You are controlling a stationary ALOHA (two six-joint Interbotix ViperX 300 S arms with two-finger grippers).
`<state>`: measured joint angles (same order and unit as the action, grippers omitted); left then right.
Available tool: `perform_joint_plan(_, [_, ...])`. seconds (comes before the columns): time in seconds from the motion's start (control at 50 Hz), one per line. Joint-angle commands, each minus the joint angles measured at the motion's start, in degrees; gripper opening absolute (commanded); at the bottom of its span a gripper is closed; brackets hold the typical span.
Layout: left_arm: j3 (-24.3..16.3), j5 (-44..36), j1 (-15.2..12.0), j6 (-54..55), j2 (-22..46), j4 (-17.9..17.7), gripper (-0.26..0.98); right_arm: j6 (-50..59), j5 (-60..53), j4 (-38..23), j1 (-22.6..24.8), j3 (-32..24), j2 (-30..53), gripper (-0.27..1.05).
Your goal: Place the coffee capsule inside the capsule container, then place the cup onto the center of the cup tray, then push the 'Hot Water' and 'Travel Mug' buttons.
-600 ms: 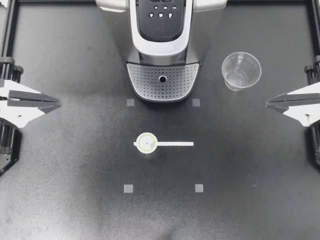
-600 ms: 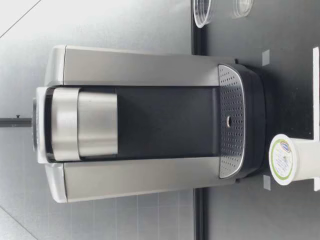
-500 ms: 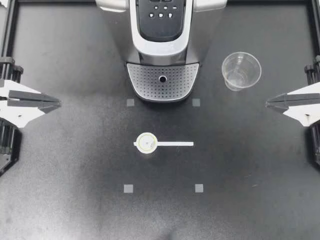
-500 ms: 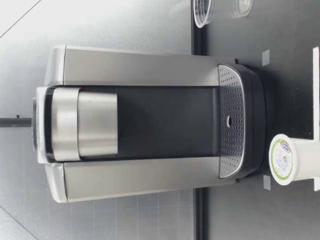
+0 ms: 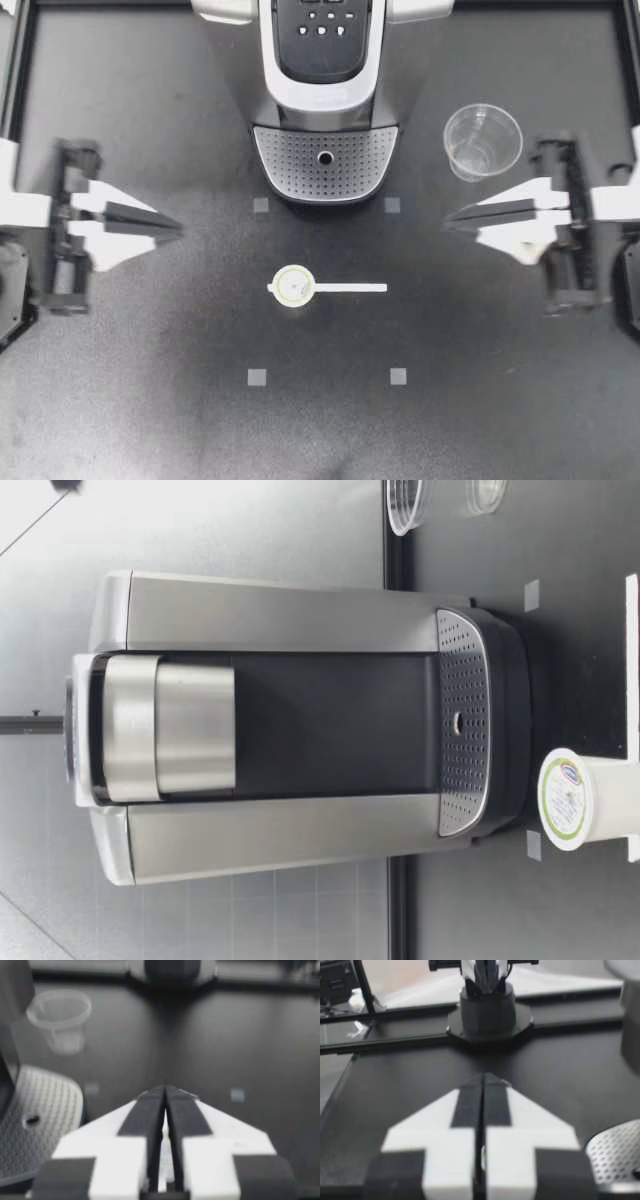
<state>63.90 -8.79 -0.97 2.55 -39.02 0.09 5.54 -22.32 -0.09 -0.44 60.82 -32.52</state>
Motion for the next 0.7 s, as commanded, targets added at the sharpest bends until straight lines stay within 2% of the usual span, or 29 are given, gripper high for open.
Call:
perform_joint_plan(0.0, [-3.6,4.57,-0.18,-0.09,2.64,0.0,0.11,1.23,1.41,-0.09,0.35,-2.9,3.43,0.05])
perform_joint_plan(0.14, [-6.5,9.84,-0.18,-1.05,7.65,0.09,0.11,1.93,4.31,0.0,0.35,-4.92,8.53,0.05])
perform_joint_plan(0.5, [-9.58,9.93,-0.18,-1.85,16.79,0.09,0.12,1.41,8.35,-1.14,0.62,-11.34,22.85,0.05])
perform_joint_plan(0.68, [-10.55,9.93,-0.18,-2.11,19.42,0.18,0.28,1.41,9.58,-1.41,1.14,-13.89,27.51,0.05])
